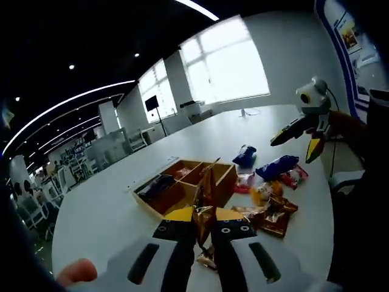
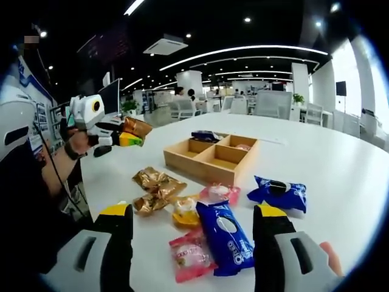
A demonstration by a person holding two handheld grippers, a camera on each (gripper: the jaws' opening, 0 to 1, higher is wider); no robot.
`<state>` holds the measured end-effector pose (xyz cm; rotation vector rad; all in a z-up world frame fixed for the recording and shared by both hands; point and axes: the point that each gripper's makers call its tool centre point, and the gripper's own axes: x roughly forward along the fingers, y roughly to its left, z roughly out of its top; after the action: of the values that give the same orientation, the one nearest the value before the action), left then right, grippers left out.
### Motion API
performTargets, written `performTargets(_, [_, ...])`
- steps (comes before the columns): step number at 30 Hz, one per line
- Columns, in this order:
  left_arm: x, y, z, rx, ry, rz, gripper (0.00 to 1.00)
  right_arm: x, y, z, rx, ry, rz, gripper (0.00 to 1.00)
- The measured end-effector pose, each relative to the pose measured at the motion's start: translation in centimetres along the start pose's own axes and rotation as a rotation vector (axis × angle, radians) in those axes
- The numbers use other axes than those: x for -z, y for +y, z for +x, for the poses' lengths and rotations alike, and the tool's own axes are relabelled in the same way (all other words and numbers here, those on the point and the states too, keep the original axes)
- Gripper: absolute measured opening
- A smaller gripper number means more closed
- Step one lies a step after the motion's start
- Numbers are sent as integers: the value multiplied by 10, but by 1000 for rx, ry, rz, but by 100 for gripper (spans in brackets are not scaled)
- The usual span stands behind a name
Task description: Pick up the scattered marshmallows, QQ candies, Oreo cookies, and mixed nuts on the table and sort them into separate containers
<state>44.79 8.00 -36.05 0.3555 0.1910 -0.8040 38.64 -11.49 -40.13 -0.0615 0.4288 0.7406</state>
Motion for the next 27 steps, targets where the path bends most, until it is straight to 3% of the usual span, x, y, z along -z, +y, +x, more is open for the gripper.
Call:
performTargets(11, [-3,21,27,-16,1,-15,14,-2,-4,-3,14,-3,-1,76])
performTargets(13, [-4,20,32,7,-15,-74,14,-1,-5,-4,18,1,0,76])
performTargets(16, [-3,22,41,11,-18,-81,14,-1,-7,-4,21,2,-1,76])
performTargets(27, [14,33,68,-4,38,-49,14,0,-6,-2,16,5,-2,76])
